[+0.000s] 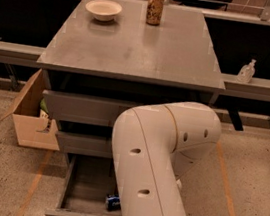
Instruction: Place pepsi can into bottom drawer
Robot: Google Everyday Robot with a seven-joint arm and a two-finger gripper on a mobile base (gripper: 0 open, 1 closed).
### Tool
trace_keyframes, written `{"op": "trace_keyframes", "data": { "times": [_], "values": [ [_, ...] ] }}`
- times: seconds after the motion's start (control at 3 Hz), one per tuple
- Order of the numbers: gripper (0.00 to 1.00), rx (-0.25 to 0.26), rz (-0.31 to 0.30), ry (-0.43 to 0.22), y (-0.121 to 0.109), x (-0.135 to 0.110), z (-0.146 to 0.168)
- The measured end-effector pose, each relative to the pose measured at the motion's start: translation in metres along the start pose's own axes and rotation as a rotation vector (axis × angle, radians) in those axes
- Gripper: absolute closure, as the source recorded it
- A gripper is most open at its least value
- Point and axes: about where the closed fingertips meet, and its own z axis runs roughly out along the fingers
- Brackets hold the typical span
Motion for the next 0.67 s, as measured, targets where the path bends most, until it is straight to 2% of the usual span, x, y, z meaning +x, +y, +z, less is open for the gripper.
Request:
{"op": "trace_keyframes", "data": {
  "times": [0.33, 0.67],
  "values": [
    [0.87, 0.074, 0.085, -0.054, -0.013, 0.009, -0.049],
    [0.84, 0.106, 0.131, -0.046, -0.018, 0.037, -0.065]
  ]
}}
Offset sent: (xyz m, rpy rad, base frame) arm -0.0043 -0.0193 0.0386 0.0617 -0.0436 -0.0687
